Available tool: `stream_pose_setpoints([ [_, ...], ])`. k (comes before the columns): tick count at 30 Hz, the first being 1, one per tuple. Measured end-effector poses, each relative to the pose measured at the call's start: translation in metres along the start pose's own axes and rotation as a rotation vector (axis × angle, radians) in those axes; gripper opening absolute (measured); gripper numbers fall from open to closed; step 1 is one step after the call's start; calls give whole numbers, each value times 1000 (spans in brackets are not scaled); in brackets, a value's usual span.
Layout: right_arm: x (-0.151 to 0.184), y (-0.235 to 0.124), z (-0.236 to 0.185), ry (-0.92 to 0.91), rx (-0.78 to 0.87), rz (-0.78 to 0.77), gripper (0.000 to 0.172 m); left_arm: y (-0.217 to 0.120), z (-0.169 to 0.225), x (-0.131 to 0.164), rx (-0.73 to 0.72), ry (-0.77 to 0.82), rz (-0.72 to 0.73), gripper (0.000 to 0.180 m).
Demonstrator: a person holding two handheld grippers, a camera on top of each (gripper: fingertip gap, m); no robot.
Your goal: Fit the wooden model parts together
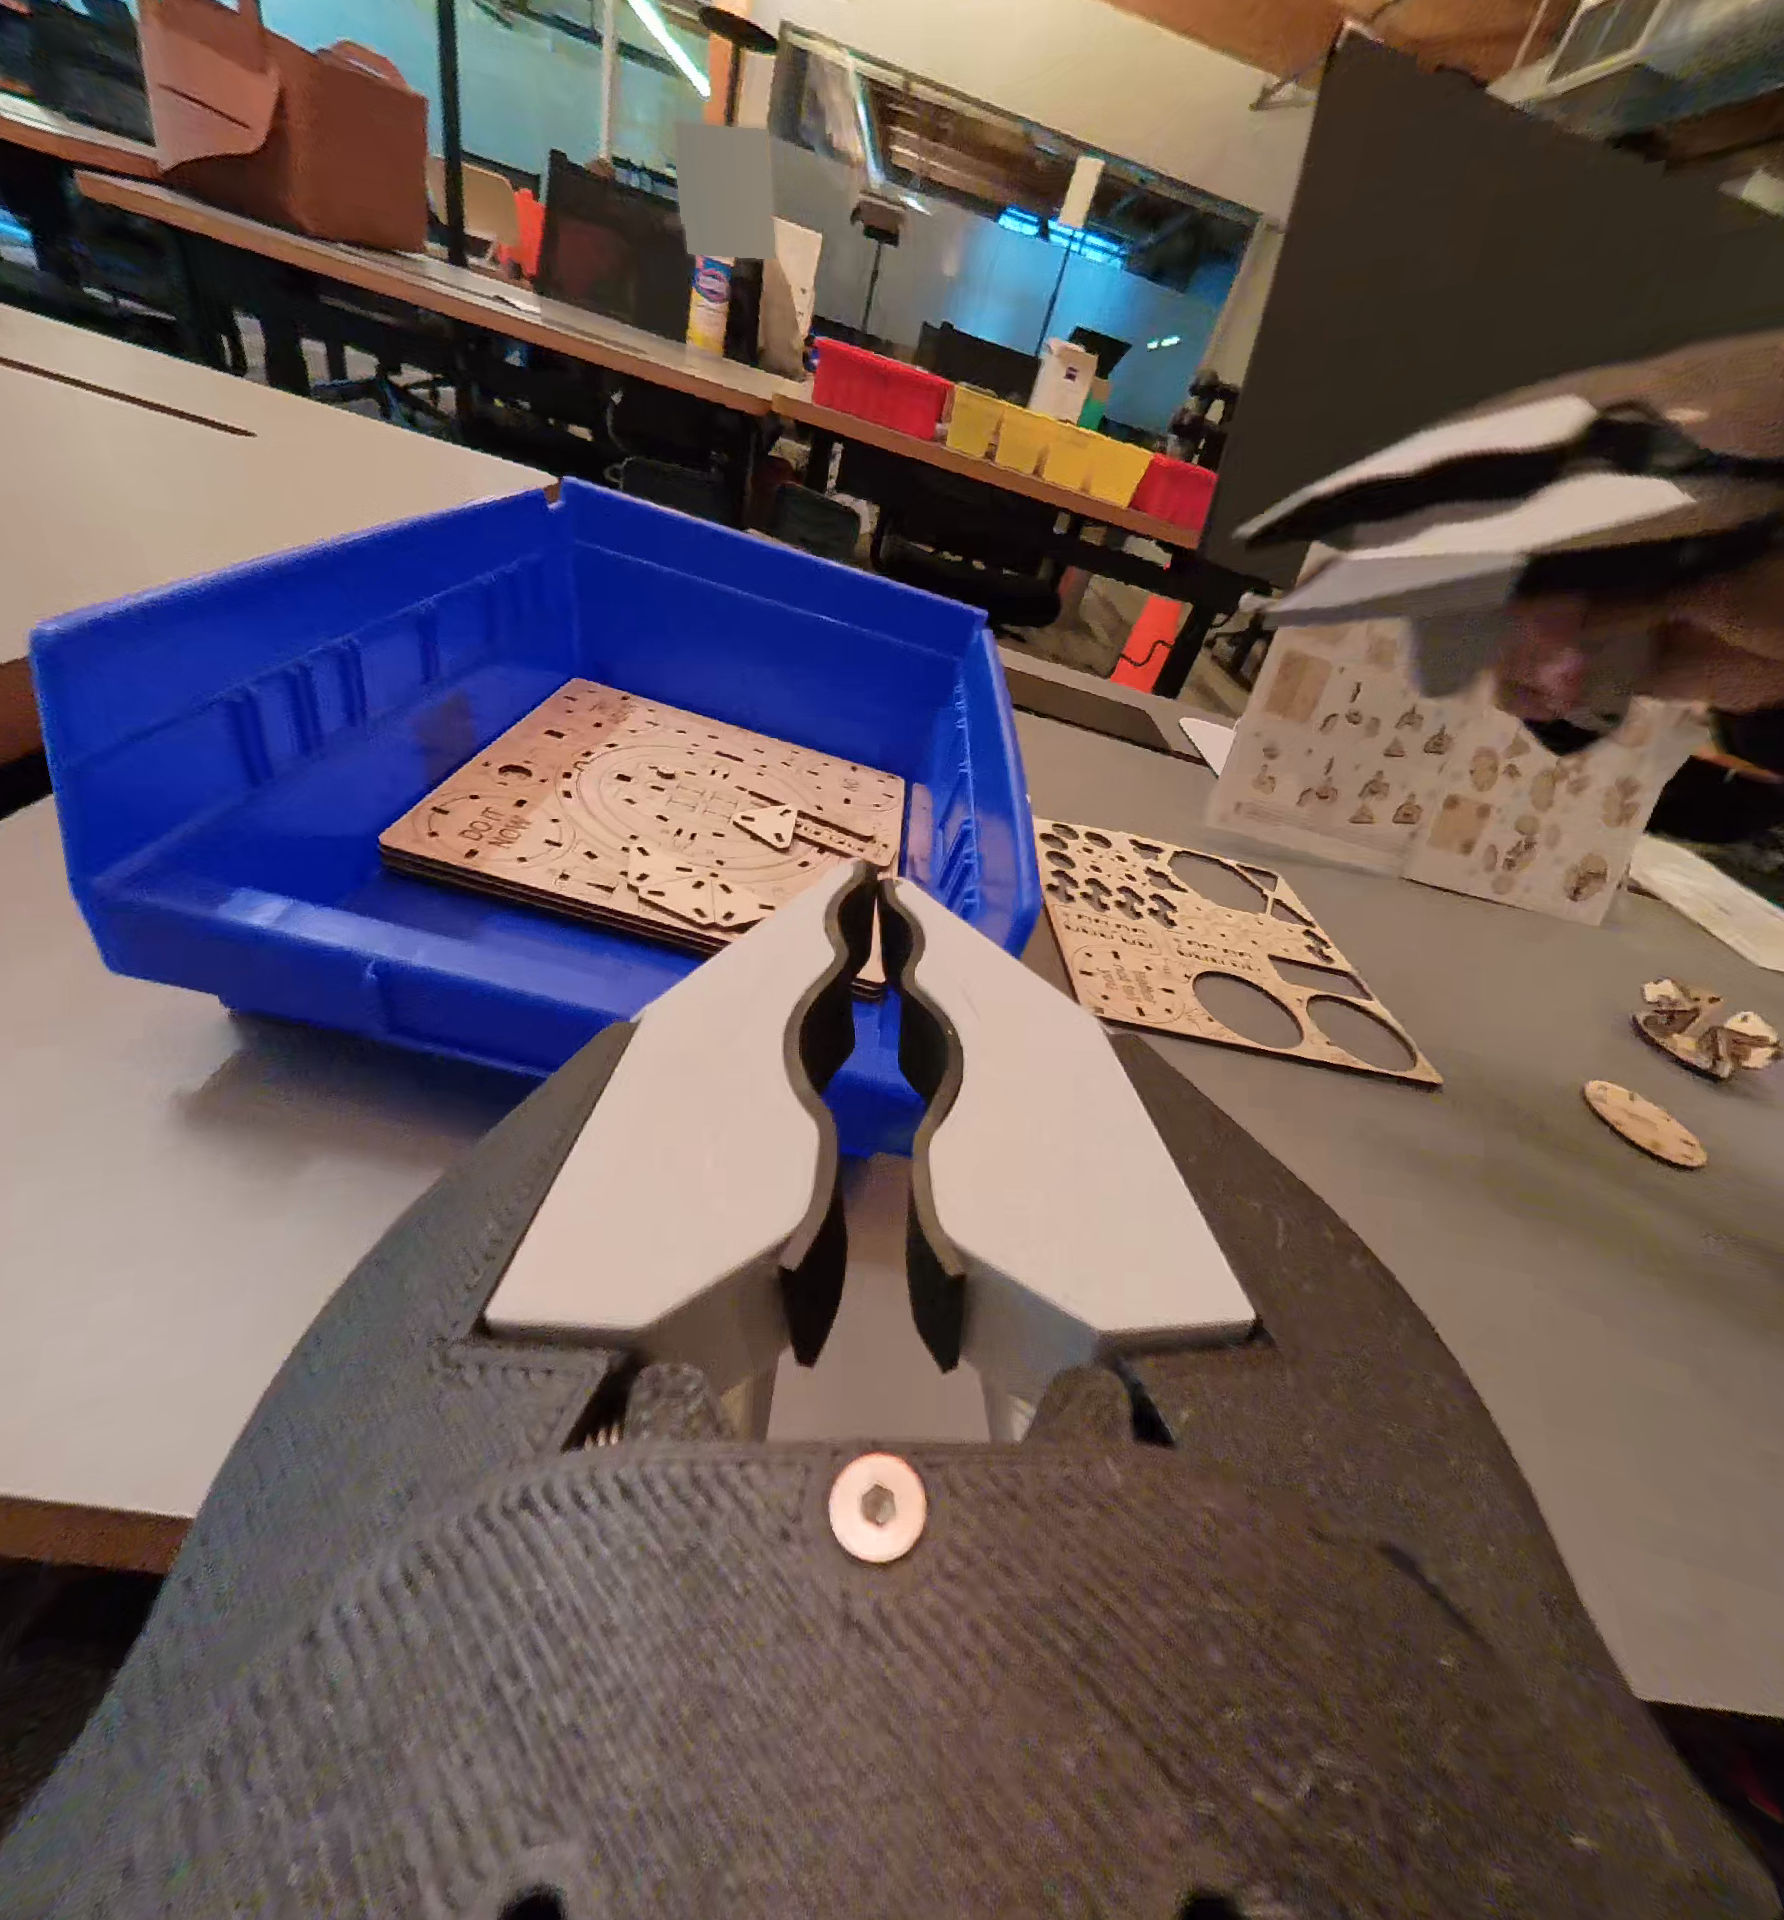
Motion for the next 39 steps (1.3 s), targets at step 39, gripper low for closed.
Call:
stream_pose_setpoints([
  [39,-10,198,24,-142,-413,-1019,28,10,-4,22,-57,110,-106,0],
])
Point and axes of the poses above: each gripper's, where its closed fingertips meet, y out along the fingers, x out of its underside, z = x × y across the jaws, the point moved 7 cm from there along -y, back along the fingers, and after that the axes turned 1 degree about x, right-handed, at the moved point
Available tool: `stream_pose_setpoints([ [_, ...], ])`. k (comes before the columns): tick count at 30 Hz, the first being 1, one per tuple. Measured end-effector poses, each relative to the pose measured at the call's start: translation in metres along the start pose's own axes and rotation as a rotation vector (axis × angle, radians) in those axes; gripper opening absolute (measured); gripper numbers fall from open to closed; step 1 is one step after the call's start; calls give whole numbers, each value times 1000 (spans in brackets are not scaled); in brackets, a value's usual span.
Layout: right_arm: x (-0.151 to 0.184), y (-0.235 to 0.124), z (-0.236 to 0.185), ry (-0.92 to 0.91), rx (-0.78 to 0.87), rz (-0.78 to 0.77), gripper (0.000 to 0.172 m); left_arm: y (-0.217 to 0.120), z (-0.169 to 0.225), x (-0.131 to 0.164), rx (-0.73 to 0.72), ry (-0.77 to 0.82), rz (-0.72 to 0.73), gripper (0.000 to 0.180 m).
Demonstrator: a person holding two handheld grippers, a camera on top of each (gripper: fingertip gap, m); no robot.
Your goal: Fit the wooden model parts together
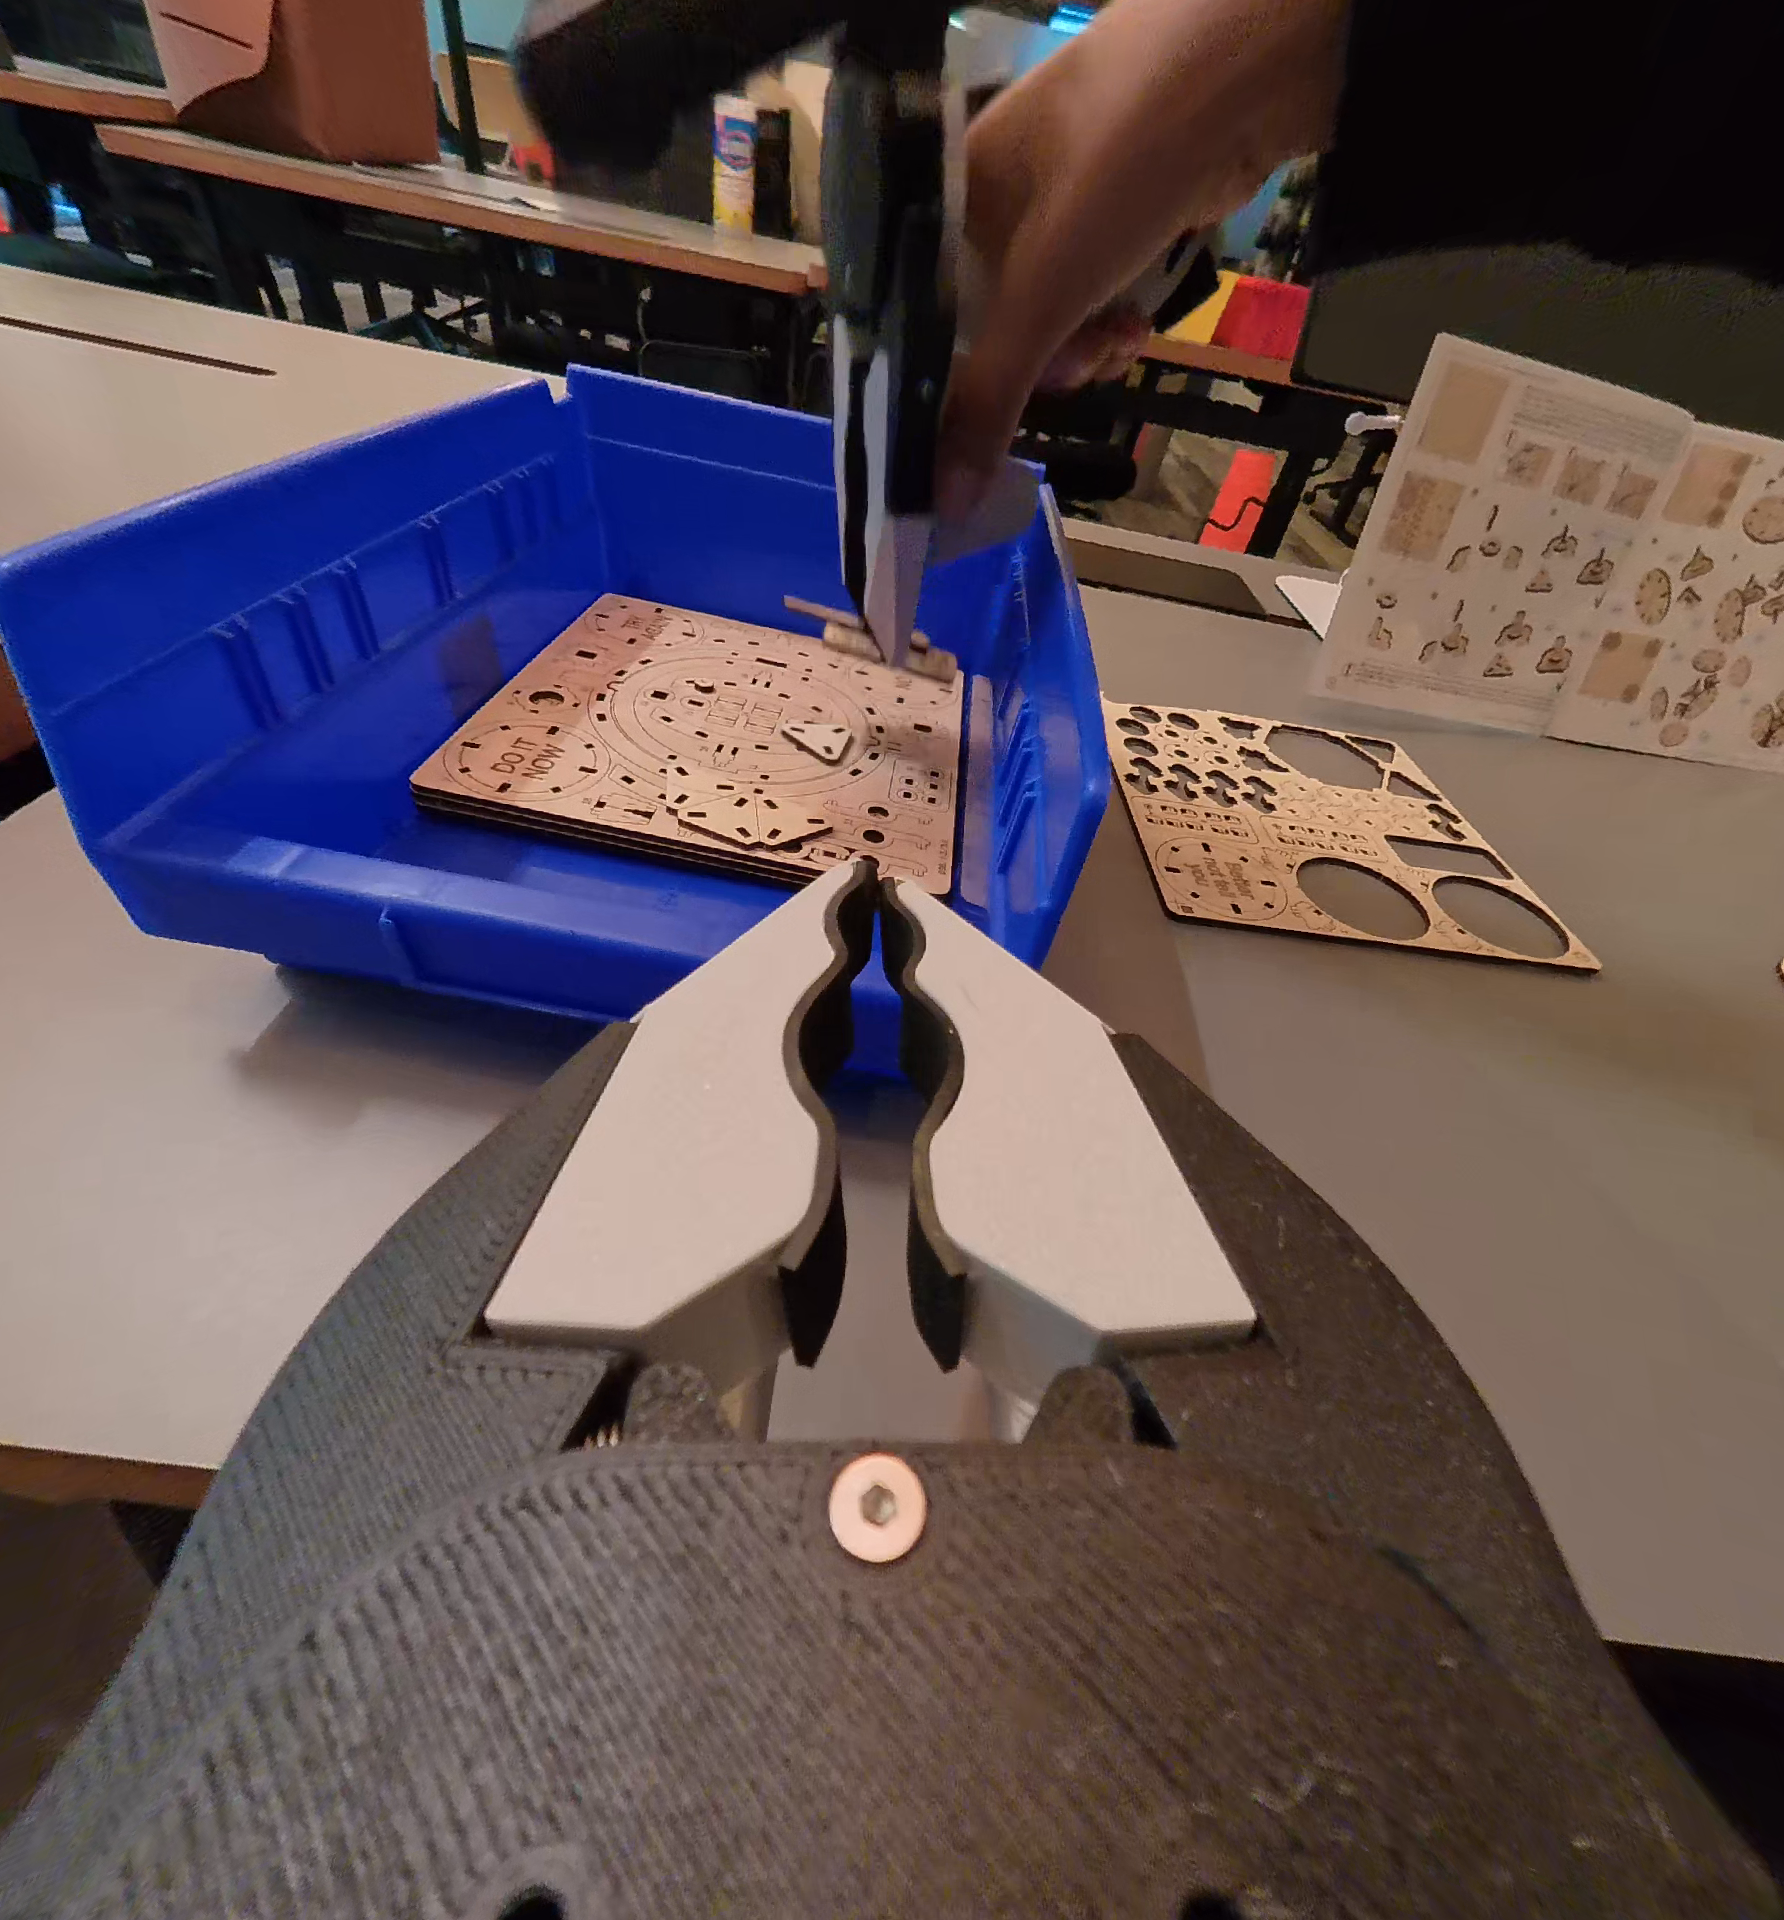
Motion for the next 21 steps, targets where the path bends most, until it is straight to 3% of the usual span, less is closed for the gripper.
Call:
stream_pose_setpoints([
  [6,42,-84,-12,65,47,175,27,0,2,0,16,0,-6,0],
  [9,89,-92,-21,129,31,142,27,0,4,0,27,-1,-1,0],
  [14,155,-27,-41,200,-25,46,27,1,9,-2,37,18,0,0],
  [18,177,27,-53,187,-28,-34,27,1,10,-3,33,26,4,0],
  [21,183,45,-48,200,-38,-56,27,5,11,0,31,35,-17,0],
])
Point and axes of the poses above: each gripper's, where its closed fingertips meet, y out along the fingers, x out of its underside, z = x × y across the jaws, the point moved 7 cm from there along -y, back along the fingers, and after that the axes turned 1 degree about x, right-handed, at the moved point
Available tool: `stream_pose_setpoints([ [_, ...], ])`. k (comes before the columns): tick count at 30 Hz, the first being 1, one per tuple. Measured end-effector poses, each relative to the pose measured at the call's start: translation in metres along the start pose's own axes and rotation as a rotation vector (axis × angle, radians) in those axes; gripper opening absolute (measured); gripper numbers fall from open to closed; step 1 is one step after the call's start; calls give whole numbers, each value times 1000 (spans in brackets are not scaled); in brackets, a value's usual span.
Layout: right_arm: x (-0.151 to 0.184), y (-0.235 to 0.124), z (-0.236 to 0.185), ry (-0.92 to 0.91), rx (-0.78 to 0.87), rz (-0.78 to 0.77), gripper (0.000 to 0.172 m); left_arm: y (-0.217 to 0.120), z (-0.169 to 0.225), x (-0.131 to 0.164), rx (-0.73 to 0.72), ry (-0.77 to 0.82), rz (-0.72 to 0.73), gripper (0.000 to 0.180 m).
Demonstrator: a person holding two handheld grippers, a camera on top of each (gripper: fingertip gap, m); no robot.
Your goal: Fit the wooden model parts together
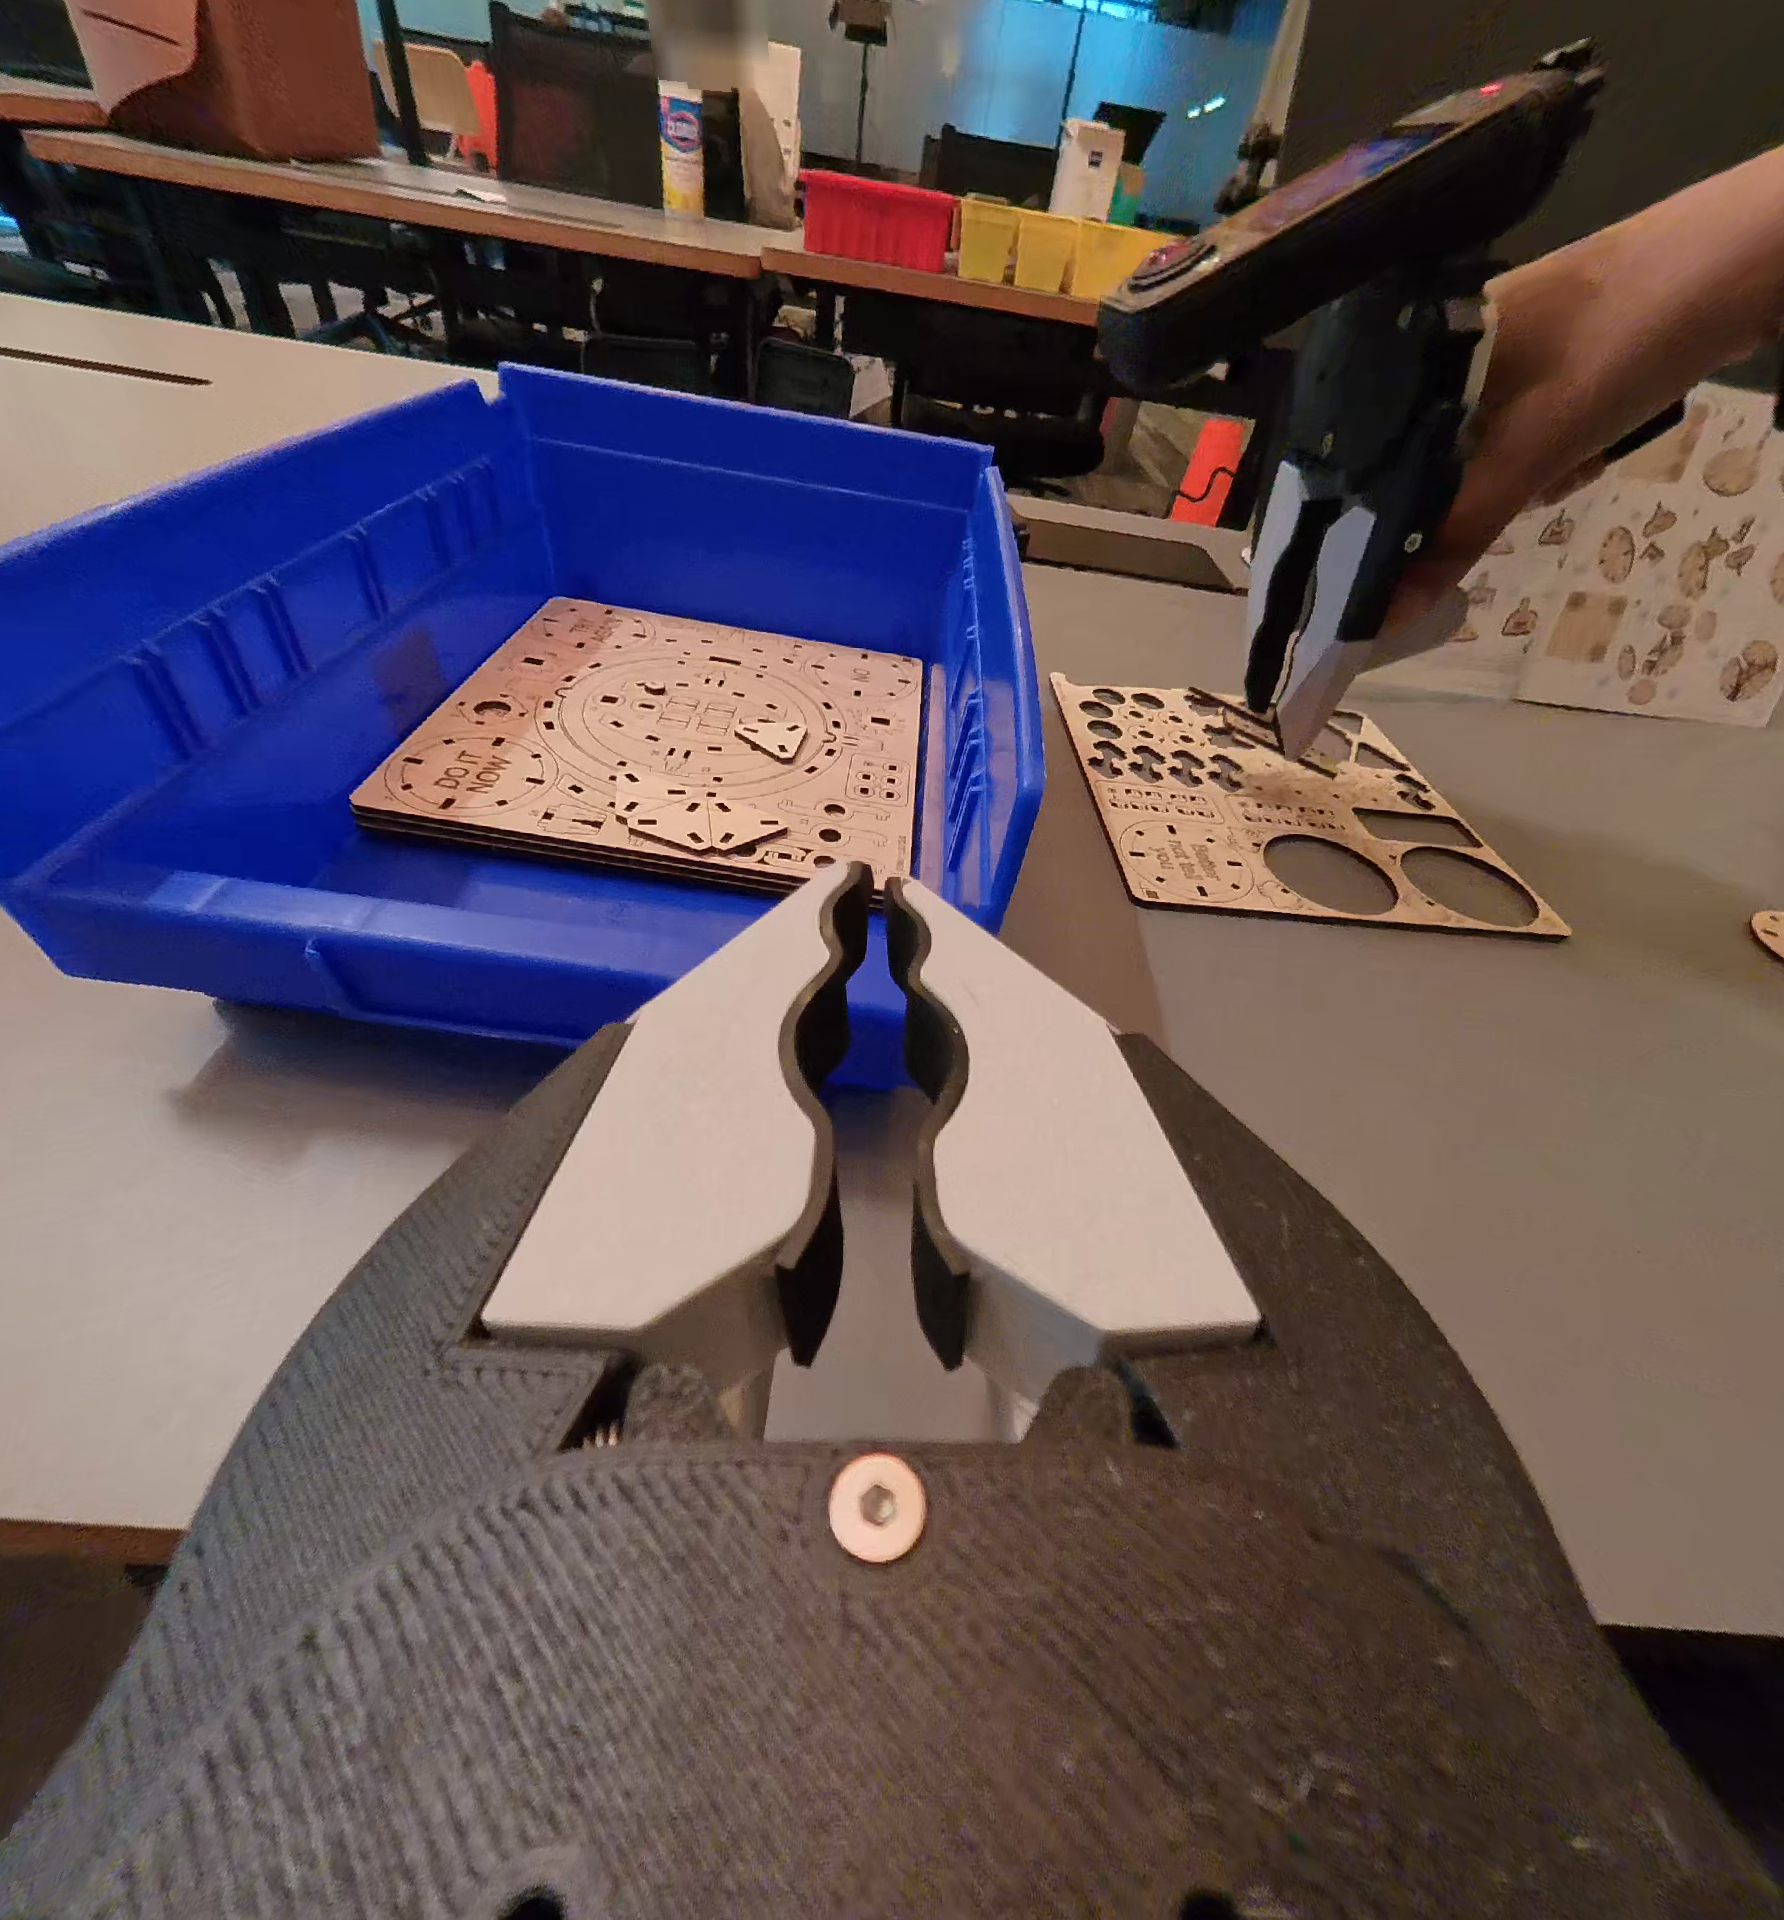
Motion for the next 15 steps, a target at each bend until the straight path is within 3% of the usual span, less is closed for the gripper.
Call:
stream_pose_setpoints([
  [1,1,1,2,7,-17,-3,27,1,0,1,-6,6,-5,0],
  [3,1,-3,8,33,-29,-2,46,2,-1,2,-11,9,-12,0],
  [6,-11,-31,12,111,-74,102,57,3,-4,4,-14,5,-8,0],
  [9,-34,-75,9,120,-92,287,54,3,-5,5,-17,2,-6,0],
  [13,-80,-132,-15,3,-70,520,52,3,-6,5,-22,2,-6,0],
  [15,-109,-145,-30,-95,-70,582,39,4,-6,6,-22,3,-11,0],
])
Point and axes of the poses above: each gripper's, where its closed fingertips meet, y out along the fingers, x out of its underside, z = x × y across the jaws, the point moved 7 cm from there along -y, back along the fingers, and after that the axes turned 1 degree about x, right-handed, at the moved point
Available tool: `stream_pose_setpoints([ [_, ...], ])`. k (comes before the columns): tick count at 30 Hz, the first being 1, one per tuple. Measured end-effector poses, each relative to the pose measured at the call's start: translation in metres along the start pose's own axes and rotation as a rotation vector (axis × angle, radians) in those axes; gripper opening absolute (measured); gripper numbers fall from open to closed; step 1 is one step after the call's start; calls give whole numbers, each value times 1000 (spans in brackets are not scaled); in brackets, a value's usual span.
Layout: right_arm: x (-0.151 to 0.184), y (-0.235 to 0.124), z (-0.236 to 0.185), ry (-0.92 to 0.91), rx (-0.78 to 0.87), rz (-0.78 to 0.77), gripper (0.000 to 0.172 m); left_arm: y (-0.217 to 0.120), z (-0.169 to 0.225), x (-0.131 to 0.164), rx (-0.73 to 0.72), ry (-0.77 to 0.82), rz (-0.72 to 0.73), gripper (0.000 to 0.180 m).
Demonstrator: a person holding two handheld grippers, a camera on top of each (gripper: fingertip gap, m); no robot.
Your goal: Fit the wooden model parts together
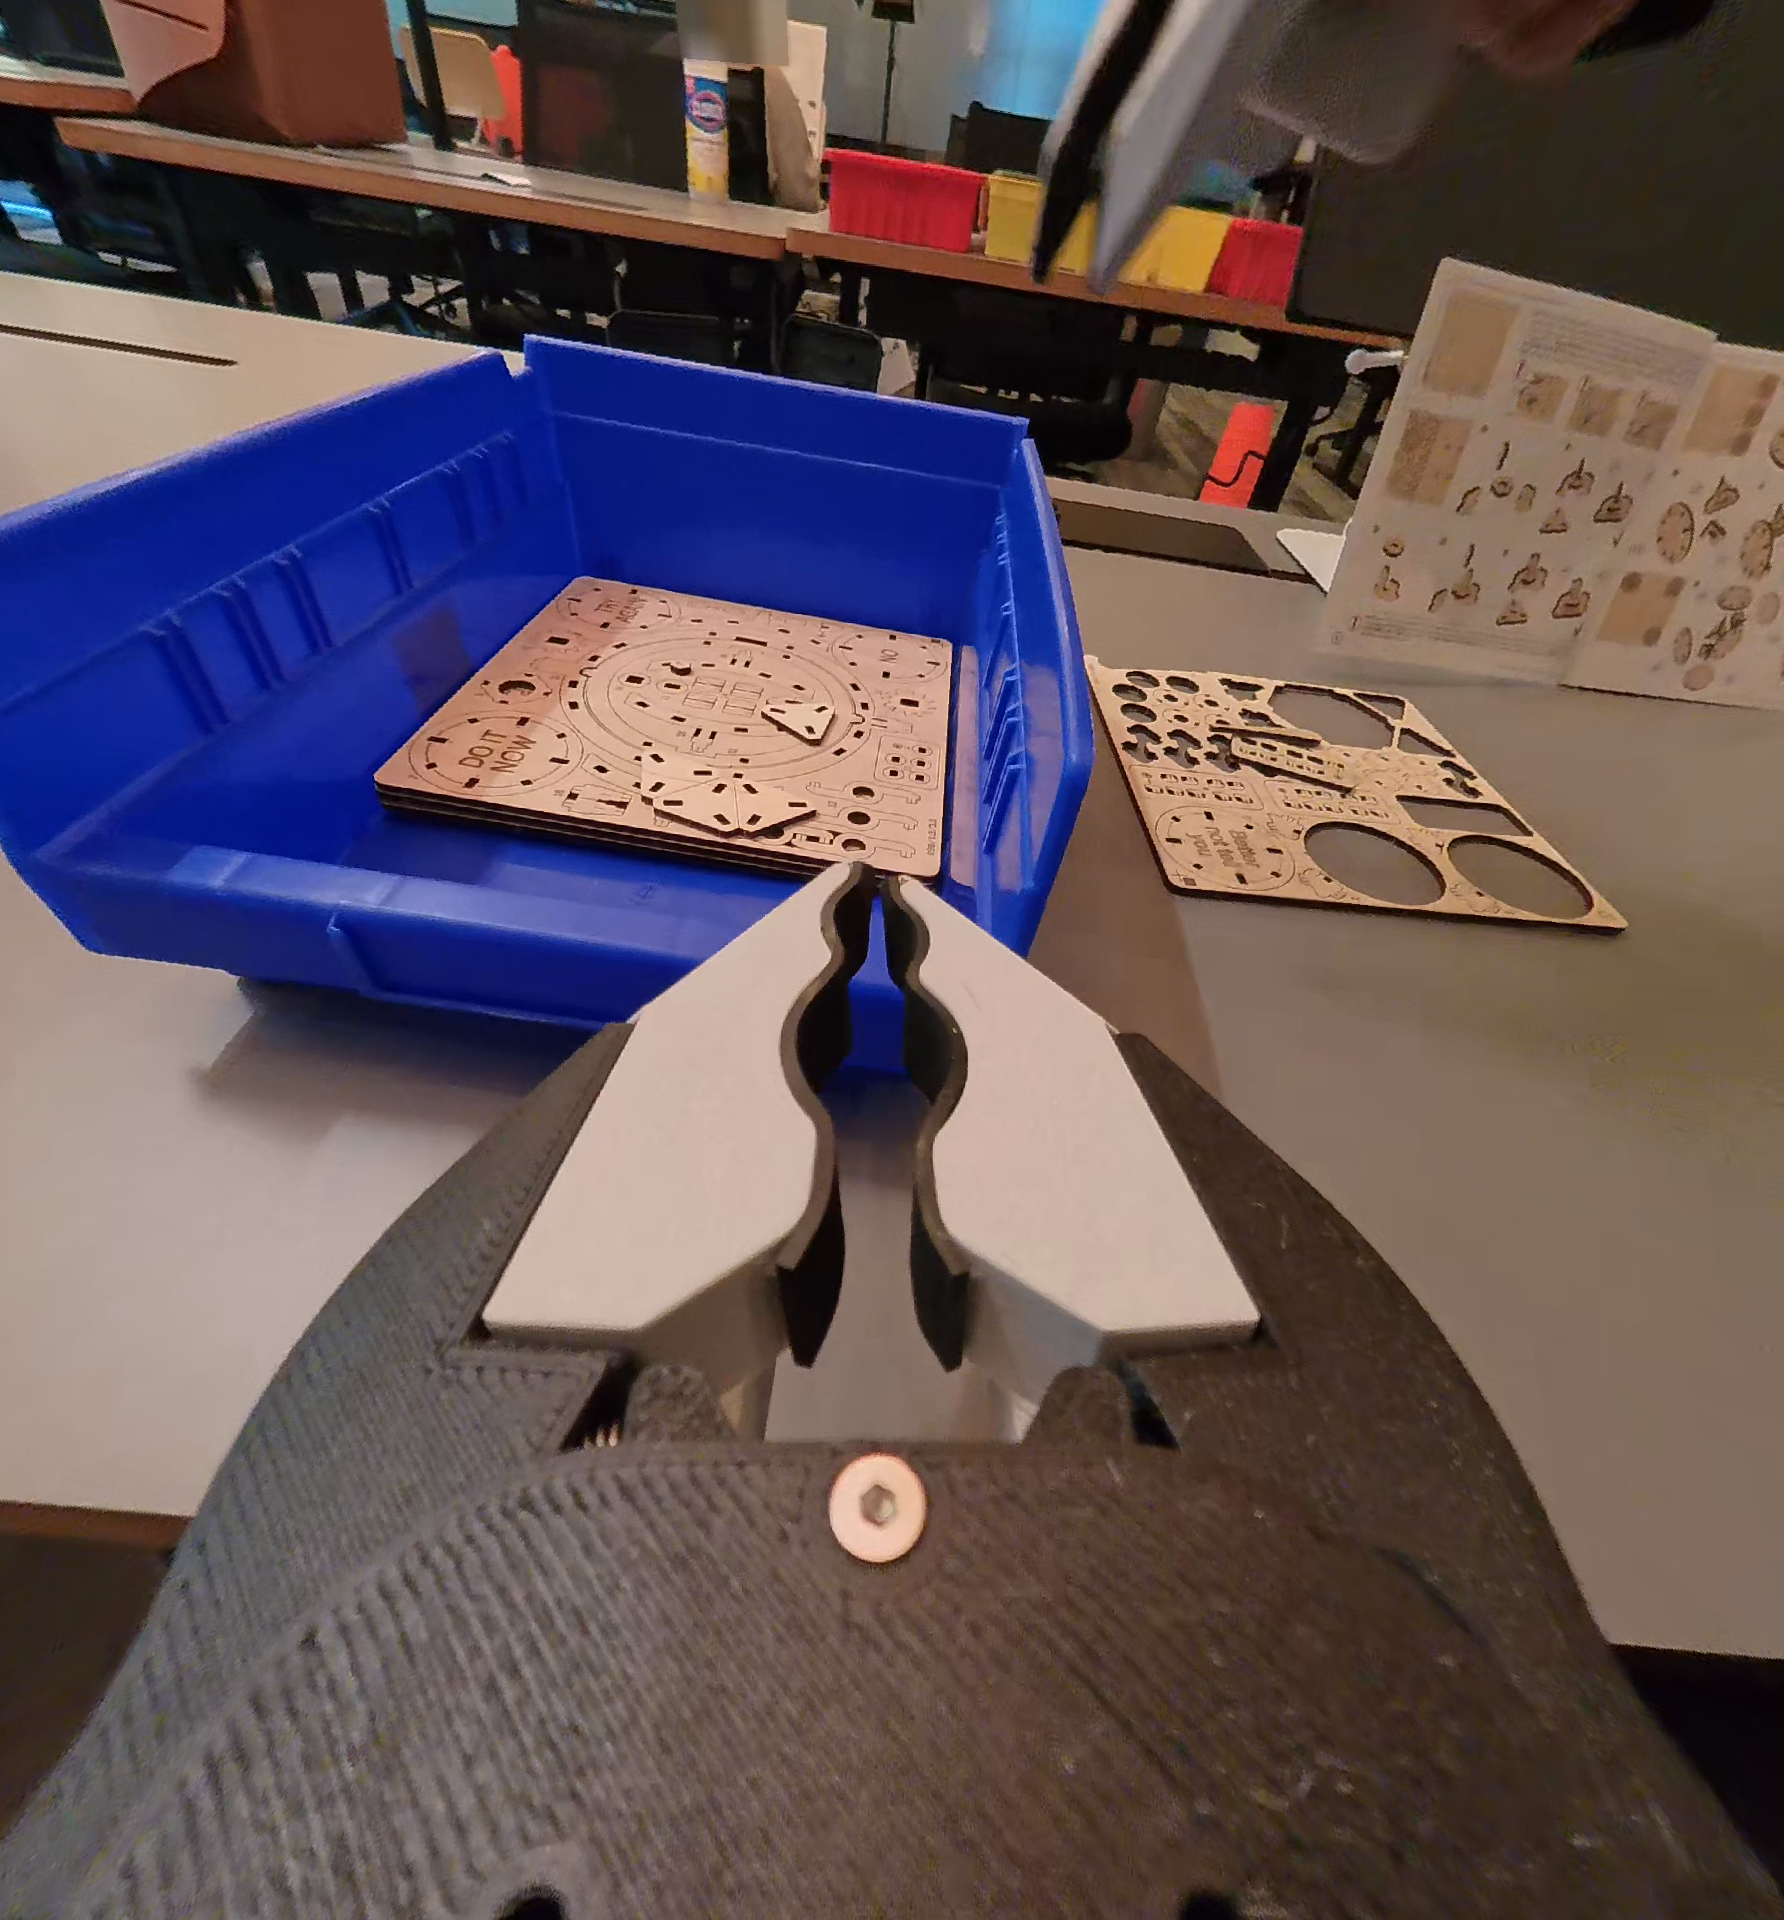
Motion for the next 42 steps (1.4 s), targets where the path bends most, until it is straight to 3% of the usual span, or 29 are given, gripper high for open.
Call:
stream_pose_setpoints([
  [2,-20,23,-9,-79,-27,-30,34,0,0,0,-7,7,-6,0],
  [10,-35,147,-16,-287,-111,-389,68,0,-7,4,-38,15,-12,0],
  [14,-42,164,-18,-446,-102,-351,69,3,-11,8,-31,-5,-23,0],
  [16,-43,166,-16,-463,-79,-349,59,3,-12,8,-24,-12,-19,0],
  [18,-40,170,-16,-433,-90,-371,61,3,-12,7,-13,-17,-13,0],
  [20,-41,170,-14,-424,-73,-378,61,3,-11,7,-7,-17,-12,0],
  [26,-41,169,-9,-407,-46,-357,36,2,-10,6,-7,-11,-7,0],
  [29,-44,158,-9,-420,-47,-309,14,1,-10,6,-7,-12,-4,0],
  [31,-49,142,-8,-425,-34,-250,2,1,-10,6,-4,-14,-4,0],
  [37,-49,83,1,-377,63,-93,1,2,-10,6,2,-19,-6,1],
  [42,-15,21,-6,-298,150,16,1,0,-10,5,-3,-18,1,1],
])
Point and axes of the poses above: each gripper's, where its closed fingertips meet, y out along the fingers, x out of its underside, z = x × y across the jaws, the point moved 7 cm from there along -y, back along the fingers, and after that the axes turned 1 degree about x, right-handed, at the moved point
